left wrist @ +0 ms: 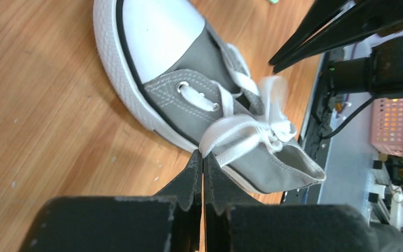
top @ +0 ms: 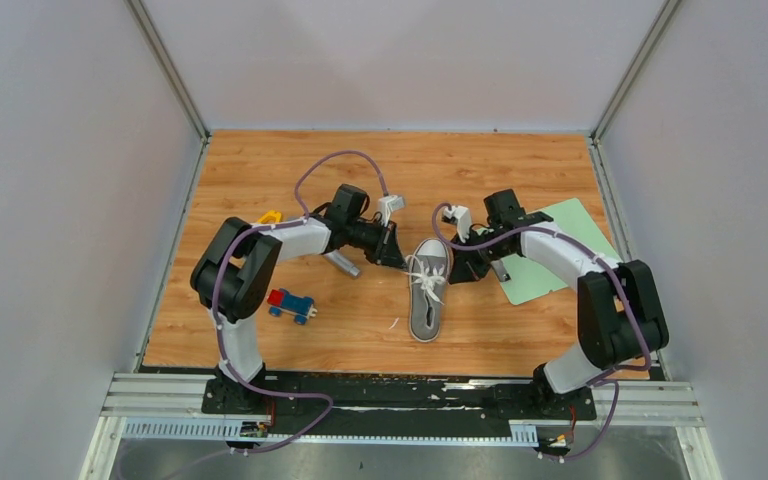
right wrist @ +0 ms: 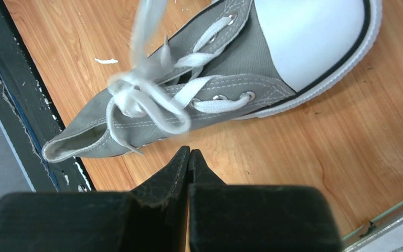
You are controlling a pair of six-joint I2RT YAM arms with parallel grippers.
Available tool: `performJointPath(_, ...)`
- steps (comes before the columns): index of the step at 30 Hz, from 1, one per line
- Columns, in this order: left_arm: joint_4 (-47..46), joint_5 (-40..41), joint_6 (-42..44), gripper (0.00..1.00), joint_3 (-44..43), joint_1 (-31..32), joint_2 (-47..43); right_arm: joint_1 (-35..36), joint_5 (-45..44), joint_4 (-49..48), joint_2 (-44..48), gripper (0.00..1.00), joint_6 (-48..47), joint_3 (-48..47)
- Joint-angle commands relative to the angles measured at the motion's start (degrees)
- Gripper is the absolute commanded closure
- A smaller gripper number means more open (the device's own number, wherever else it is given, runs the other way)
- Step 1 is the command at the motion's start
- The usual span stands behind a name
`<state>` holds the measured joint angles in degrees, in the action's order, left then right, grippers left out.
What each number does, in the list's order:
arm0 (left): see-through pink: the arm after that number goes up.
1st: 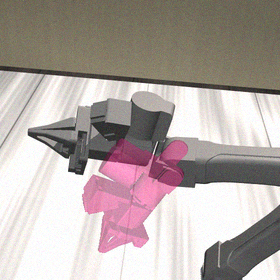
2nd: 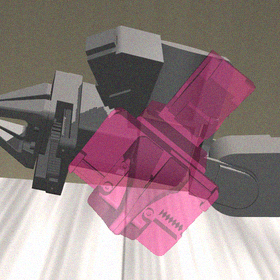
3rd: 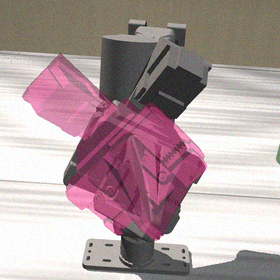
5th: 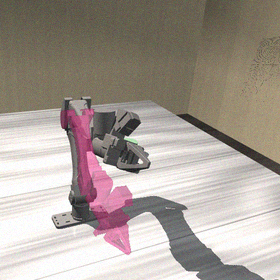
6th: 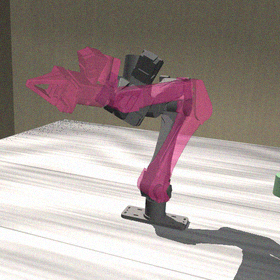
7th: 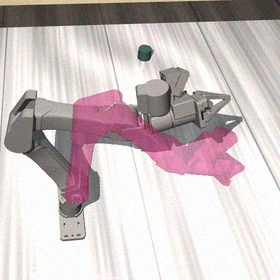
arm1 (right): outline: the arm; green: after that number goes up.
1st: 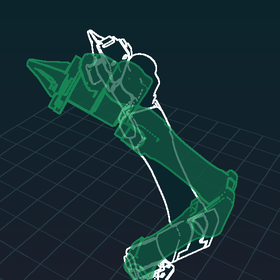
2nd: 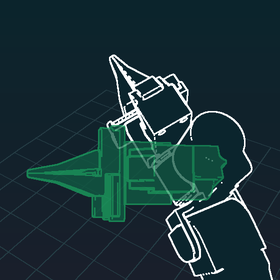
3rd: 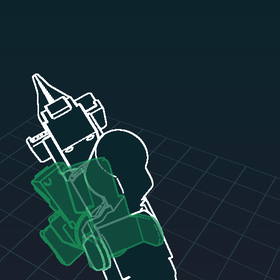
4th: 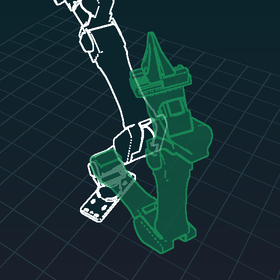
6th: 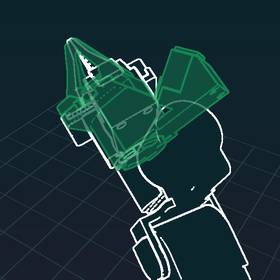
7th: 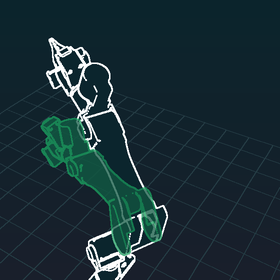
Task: Tie the shoes
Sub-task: Cross the shoelace with the shoelace.
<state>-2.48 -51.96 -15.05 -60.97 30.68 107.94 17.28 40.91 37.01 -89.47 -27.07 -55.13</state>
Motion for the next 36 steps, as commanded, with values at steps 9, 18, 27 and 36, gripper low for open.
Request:
performJointPath(9, 20.9, 6.6, 14.6, 1.00, -3.7, 0.1, -6.7, -0.9, 2.3, 0.0, 5.1, 0.99, -1.7, 1.7)
performJointPath(18, 10.5, -1.2, 10.3, 0.36, -1.5, 0.1, -6.1, -2.4, 14.8, 1.4, -1.6, 0.58, 6.9, -7.1)
performJointPath(27, -0.7, -7.0, 1.4, 0.38, 0.9, -0.1, -4.8, -1.7, 20.8, 4.9, -12.0, 0.55, 8.7, -12.1)
performJointPath(36, -1.1, -8.3, 1.5, 0.48, 0.9, -0.1, -4.6, -0.8, 20.8, 6.0, -13.5, 0.59, 7.7, -12.3)
